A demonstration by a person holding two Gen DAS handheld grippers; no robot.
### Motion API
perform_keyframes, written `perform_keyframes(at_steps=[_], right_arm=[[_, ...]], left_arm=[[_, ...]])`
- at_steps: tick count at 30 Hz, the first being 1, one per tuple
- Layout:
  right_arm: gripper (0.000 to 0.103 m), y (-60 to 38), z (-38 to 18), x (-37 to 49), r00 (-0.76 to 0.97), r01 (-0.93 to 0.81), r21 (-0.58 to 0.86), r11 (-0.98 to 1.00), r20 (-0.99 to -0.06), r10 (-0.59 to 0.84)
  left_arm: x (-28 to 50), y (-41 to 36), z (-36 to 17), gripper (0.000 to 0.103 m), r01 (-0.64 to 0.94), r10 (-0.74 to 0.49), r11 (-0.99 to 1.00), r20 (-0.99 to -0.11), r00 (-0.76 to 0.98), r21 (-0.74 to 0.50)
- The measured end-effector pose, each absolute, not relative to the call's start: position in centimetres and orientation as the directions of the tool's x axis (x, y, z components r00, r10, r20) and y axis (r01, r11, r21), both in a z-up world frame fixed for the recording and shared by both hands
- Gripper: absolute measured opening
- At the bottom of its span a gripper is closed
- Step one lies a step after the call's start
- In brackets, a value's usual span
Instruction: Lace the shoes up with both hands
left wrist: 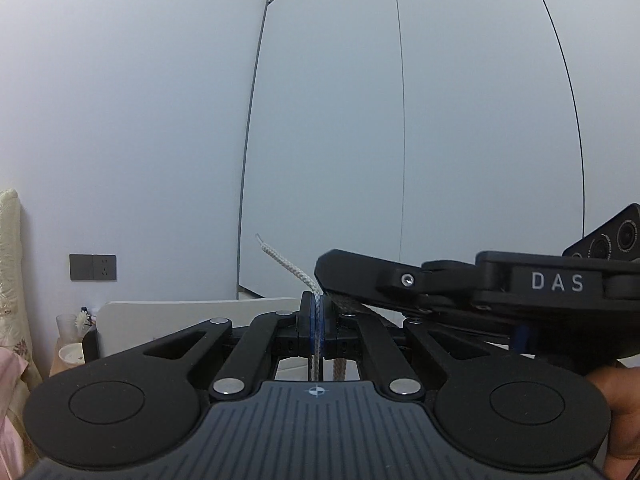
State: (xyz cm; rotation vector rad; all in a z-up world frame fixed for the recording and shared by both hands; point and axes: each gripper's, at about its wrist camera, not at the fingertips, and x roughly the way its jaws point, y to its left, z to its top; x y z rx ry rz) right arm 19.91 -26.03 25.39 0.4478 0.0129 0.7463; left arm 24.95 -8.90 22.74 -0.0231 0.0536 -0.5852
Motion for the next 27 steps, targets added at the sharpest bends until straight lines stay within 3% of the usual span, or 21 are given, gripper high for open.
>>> perform_keyframes(at_steps=[19, 23, 27], right_arm=[[0.002, -27.5, 24.9, 19.5, 0.76, -0.617, 0.451, 0.645, 0.131, 0.636], [0.002, -28.2, 21.7, 19.7, 0.79, -0.572, 0.451, 0.685, 0.079, 0.608], [0.002, -28.9, 14.8, 20.2, 0.821, -0.482, 0.477, 0.735, -0.046, 0.569]], left_arm=[[23.7, -7.6, 21.6, 0.002, 0.536, -0.536, 0.844, -0.054, 0.842, -0.02], [23.0, -7.5, 19.2, 0.003, 0.516, -0.517, 0.856, -0.077, 0.853, -0.032], [22.7, -7.0, 14.8, 0.003, 0.485, -0.497, 0.867, -0.14, 0.856, -0.112]])
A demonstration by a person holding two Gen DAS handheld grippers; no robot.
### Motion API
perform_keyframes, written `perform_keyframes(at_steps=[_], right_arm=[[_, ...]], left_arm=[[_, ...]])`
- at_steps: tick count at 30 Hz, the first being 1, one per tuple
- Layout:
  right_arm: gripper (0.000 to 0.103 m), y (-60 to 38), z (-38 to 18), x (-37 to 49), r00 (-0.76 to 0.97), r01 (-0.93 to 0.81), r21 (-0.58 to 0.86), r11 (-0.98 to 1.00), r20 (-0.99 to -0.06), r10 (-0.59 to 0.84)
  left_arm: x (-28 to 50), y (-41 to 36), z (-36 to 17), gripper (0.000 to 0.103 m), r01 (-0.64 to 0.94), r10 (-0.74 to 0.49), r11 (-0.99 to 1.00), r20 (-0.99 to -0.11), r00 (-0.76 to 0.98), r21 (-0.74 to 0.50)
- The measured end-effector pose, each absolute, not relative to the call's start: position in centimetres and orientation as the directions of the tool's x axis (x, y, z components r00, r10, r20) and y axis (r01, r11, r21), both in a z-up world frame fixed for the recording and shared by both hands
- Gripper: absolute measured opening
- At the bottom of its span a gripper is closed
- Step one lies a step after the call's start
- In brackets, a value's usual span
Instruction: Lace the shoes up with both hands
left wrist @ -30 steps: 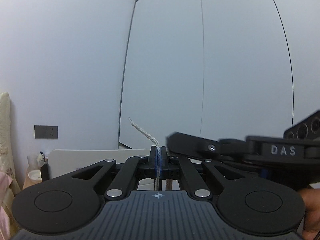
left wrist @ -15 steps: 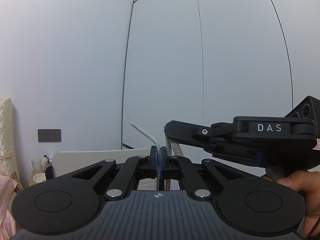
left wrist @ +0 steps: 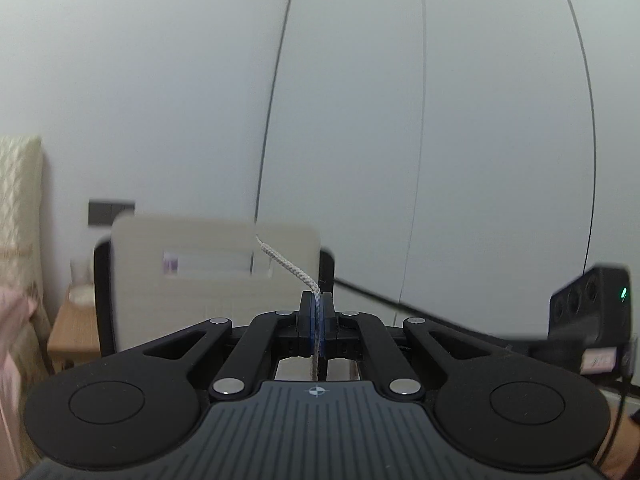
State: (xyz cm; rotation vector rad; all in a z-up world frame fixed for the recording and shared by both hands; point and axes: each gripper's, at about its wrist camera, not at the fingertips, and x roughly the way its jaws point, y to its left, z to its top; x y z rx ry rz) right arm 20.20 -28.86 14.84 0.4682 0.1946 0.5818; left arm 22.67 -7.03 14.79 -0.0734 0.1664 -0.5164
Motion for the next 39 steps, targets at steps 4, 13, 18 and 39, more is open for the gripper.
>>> perform_keyframes(at_steps=[4, 13, 18, 39], right_arm=[[0.002, -29.4, 6.6, 20.5, 0.813, -0.384, 0.524, 0.76, -0.199, 0.547], [0.004, -28.3, -10.7, 20.4, 0.712, -0.215, 0.583, 0.783, -0.455, 0.534], [0.006, -27.2, -15.6, 21.6, 0.666, -0.154, 0.591, 0.792, -0.53, 0.525], [0.043, -24.4, -11.9, 23.5, 0.59, -0.267, 0.778, 0.569, -0.335, 0.735]], left_arm=[[22.0, -6.3, 9.8, 0.003, 0.437, -0.469, 0.882, -0.221, 0.855, -0.179], [19.2, -6.0, -1.0, 0.003, 0.357, -0.412, 0.909, -0.345, 0.843, -0.213], [17.9, -6.0, -5.8, 0.003, 0.344, -0.408, 0.911, -0.38, 0.83, -0.226], [16.6, -4.6, -10.7, 0.003, 0.45, -0.456, 0.885, -0.41, 0.79, -0.118]])
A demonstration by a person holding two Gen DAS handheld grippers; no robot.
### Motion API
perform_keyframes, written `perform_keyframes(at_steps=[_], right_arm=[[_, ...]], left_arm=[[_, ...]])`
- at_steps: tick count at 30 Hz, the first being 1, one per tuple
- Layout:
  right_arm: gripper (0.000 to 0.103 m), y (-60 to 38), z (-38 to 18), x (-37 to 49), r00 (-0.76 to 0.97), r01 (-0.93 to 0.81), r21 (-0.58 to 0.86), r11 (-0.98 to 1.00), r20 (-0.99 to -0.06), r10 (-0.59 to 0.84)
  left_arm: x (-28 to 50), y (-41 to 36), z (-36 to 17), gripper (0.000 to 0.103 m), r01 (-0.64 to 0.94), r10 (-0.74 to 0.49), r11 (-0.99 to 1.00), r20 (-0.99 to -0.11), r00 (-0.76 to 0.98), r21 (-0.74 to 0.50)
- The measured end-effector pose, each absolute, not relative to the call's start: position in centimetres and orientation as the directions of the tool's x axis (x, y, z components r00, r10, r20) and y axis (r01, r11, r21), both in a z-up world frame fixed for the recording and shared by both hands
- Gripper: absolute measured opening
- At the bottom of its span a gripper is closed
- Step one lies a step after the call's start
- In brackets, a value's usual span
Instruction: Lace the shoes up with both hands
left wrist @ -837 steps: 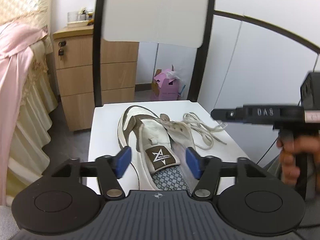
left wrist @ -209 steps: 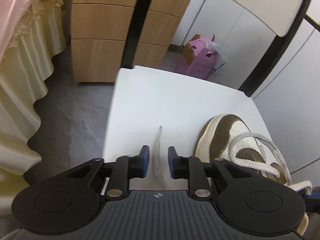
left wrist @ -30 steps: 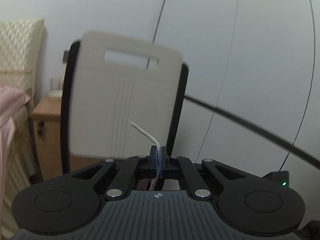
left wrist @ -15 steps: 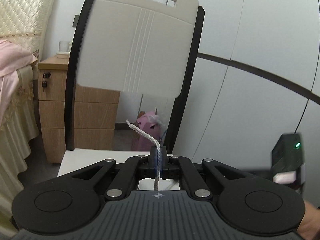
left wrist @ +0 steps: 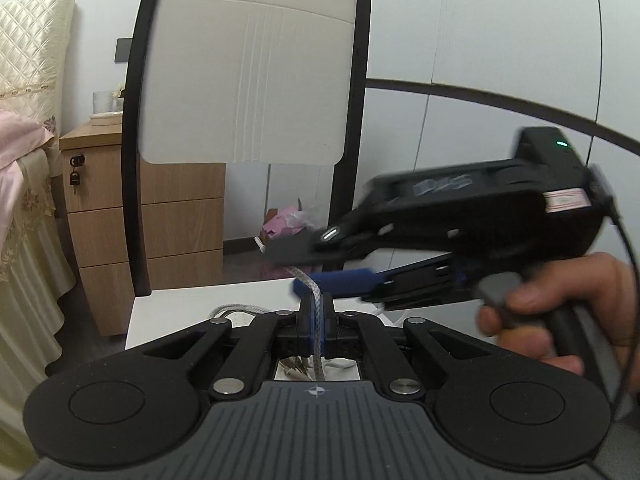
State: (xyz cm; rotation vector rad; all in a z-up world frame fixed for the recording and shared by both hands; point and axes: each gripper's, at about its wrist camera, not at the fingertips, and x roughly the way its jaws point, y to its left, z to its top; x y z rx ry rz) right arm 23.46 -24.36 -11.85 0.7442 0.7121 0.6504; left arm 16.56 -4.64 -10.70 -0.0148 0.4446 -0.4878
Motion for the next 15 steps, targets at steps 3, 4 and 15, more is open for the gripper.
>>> perform_keyframes(at_steps=[3, 4, 15], right_arm=[[0.013, -22.6, -11.4, 24.6, 0.557, -0.274, 0.745, 0.608, -0.393, 0.732], [0.007, -22.4, -11.3, 24.8, 0.552, -0.282, 0.747, 0.602, -0.387, 0.738], [0.004, -20.7, -7.1, 23.5, 0.595, -0.414, 0.545, 0.729, -0.444, 0.67]], left_arm=[[16.5, -4.0, -10.6, 0.003, 0.445, -0.46, 0.885, -0.404, 0.79, -0.137], [16.5, -3.8, -10.7, 0.003, 0.445, -0.465, 0.883, -0.401, 0.789, -0.148], [16.6, -2.2, -10.1, 0.005, 0.455, -0.505, 0.863, -0.382, 0.774, -0.218]])
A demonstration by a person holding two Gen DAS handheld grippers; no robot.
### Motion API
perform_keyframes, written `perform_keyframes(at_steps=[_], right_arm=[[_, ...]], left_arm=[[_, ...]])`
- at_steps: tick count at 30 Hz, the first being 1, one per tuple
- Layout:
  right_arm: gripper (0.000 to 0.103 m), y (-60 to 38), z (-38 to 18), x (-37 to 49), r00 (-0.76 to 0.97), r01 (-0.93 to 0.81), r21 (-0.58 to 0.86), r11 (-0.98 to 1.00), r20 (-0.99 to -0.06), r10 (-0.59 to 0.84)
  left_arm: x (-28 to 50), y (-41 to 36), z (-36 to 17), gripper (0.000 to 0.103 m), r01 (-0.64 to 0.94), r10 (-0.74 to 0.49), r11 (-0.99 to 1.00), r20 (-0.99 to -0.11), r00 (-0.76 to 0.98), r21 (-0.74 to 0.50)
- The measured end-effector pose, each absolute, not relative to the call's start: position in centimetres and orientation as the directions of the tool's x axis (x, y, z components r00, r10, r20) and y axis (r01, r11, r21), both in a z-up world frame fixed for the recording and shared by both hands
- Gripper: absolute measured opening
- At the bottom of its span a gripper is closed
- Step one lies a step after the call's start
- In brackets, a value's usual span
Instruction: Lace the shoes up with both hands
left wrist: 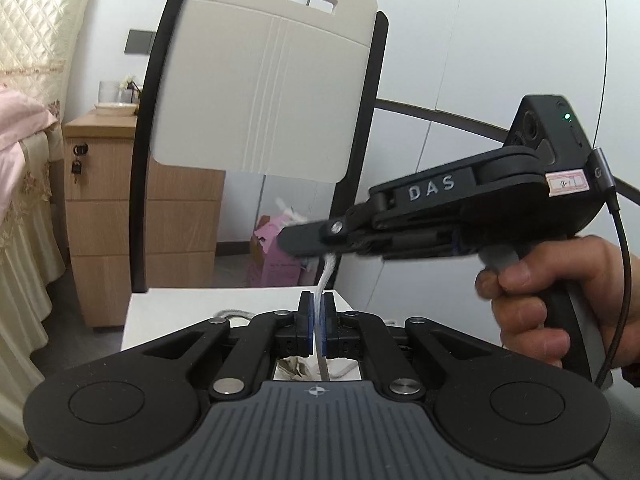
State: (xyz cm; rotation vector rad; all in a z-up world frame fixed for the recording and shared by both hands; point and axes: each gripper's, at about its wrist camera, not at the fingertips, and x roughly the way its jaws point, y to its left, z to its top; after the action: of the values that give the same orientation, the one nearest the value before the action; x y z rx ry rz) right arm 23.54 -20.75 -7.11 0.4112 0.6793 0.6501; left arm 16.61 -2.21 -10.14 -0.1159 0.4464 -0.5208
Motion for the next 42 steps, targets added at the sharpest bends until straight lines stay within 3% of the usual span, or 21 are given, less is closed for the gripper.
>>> perform_keyframes(at_steps=[3, 7, 13, 18, 24, 25, 29, 36, 40, 42], right_arm=[[0.004, -21.4, -6.1, 23.2, 0.633, -0.414, 0.486, 0.769, -0.454, 0.627], [0.004, -21.9, -4.6, 22.6, 0.68, -0.429, 0.348, 0.834, -0.483, 0.551], [0.004, -21.0, -3.8, 20.2, 0.701, -0.515, 0.047, 0.856, -0.553, 0.452], [0.004, -19.4, -4.1, 17.8, 0.688, -0.596, -0.137, 0.791, -0.595, 0.415], [0.004, -17.5, -4.1, 15.6, 0.656, -0.673, -0.203, 0.711, -0.609, 0.446], [0.004, -17.3, -4.1, 15.5, 0.652, -0.679, -0.203, 0.705, -0.609, 0.452], [0.004, -16.5, -4.0, 15.4, 0.639, -0.699, -0.207, 0.685, -0.61, 0.468], [0.006, -16.0, -4.1, 15.3, 0.646, -0.689, -0.201, 0.696, -0.605, 0.465], [0.026, -17.3, -3.9, 15.5, 0.648, -0.649, -0.096, 0.754, -0.589, 0.483], [0.028, -18.2, -3.6, 15.4, 0.661, -0.607, -0.011, 0.795, -0.563, 0.497]], left_arm=[[16.5, -2.2, -10.0, 0.008, 0.481, -0.535, 0.845, -0.368, 0.76, -0.234], [16.3, -1.1, -9.7, 0.042, 0.525, -0.611, 0.788, -0.306, 0.73, -0.321], [18.7, 2.9, -10.5, 0.044, 0.537, -0.756, 0.561, -0.125, 0.643, -0.63], [21.5, 4.8, -12.8, 0.043, 0.424, -0.795, 0.401, -0.078, 0.601, -0.812], [22.2, 5.3, -14.1, 0.042, 0.365, -0.82, 0.299, -0.042, 0.57, -0.882], [22.2, 5.3, -14.2, 0.038, 0.36, -0.822, 0.291, -0.039, 0.568, -0.886], [22.4, 5.6, -14.4, 0.003, 0.339, -0.827, 0.271, -0.038, 0.561, -0.901], [22.1, 6.1, -14.2, 0.003, 0.34, -0.81, 0.274, -0.025, 0.586, -0.9], [22.0, 6.6, -14.2, 0.003, 0.324, -0.792, 0.273, -0.02, 0.61, -0.906], [22.0, 6.9, -14.3, 0.003, 0.314, -0.783, 0.274, -0.022, 0.621, -0.909]])
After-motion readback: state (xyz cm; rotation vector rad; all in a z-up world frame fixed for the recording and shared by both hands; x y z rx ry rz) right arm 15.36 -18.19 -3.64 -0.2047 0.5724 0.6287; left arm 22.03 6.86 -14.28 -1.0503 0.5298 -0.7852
